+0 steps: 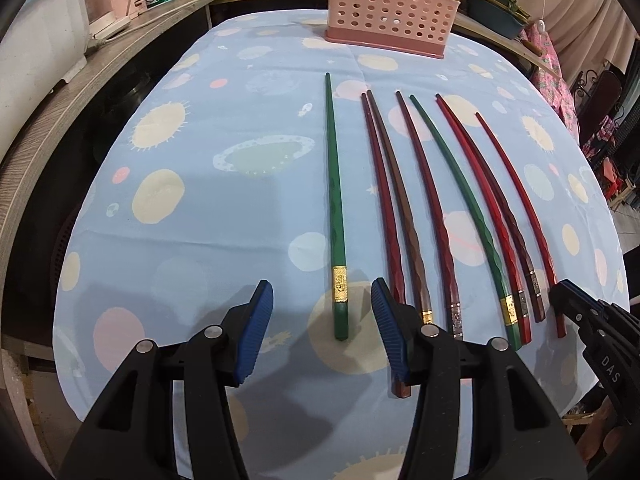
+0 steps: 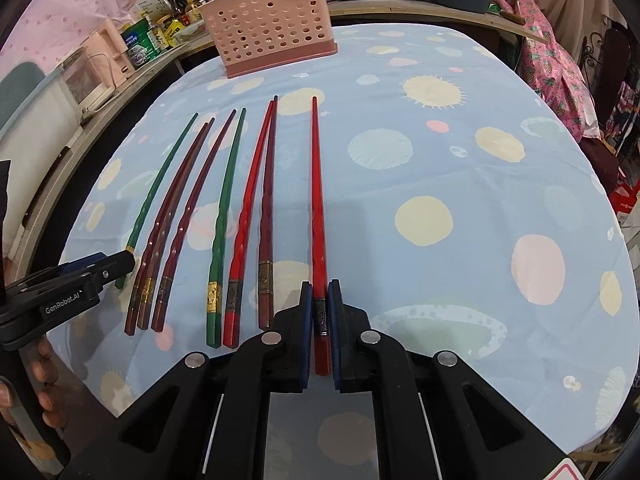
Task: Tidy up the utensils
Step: 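Grasp a green chopstick with the left tool while the right tool grasps a red chopstick, then lift both chopsticks and lower them tip-first into the pink holder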
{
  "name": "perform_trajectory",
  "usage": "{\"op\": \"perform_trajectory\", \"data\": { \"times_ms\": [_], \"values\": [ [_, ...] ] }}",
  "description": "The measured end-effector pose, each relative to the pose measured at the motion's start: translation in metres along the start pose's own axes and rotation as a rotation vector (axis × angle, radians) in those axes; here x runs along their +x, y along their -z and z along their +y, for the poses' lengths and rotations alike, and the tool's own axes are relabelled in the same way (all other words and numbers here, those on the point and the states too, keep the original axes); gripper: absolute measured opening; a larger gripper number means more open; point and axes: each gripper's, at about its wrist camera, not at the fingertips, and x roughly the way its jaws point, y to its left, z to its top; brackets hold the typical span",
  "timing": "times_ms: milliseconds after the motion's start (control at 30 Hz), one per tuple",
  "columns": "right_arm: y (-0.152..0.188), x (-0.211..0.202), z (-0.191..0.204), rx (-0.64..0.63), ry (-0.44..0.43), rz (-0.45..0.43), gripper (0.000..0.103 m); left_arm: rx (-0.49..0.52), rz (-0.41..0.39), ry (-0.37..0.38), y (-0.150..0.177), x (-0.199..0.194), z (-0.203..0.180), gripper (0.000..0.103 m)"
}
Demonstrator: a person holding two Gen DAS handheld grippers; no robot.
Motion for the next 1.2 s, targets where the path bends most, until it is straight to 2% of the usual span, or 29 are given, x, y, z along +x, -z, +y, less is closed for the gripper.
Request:
{"op": "perform_trajectory", "data": {
  "times_ms": [200,300,367,567,967,1200],
  "values": [
    [0.001,0.000,-0.001,0.001,-0.005,-0.002,0.007,0.000,0.003,-0.010,0.000,0.003,-0.002,0.047],
    [0.001,0.000,-0.001,-0.002,-0.004,-0.002,0.007,-0.004,0.002,-0.009,-0.001,0.003,-0.001,0.043],
    [0.001,0.000,-0.001,-0.002,-0.004,-0.002,0.007,-0.010,0.000,-0.014,-0.001,0.003,0.000,0.038],
    [0.001,0.000,-0.002,-0.002,-0.005,-0.002,0.007,-0.014,0.001,-0.022,0.000,0.002,0.002,0.009],
    [-0.001,-0.006,-0.007,0.010,-0.014,-0.008,0.007,-0.031,0.008,0.010,0.000,-0.005,0.006,0.007],
    [-0.013,-0.033,-0.013,0.027,-0.029,-0.073,0.007,-0.044,-0.034,0.026,-0.010,-0.030,0.008,0.007]
  ]
}}
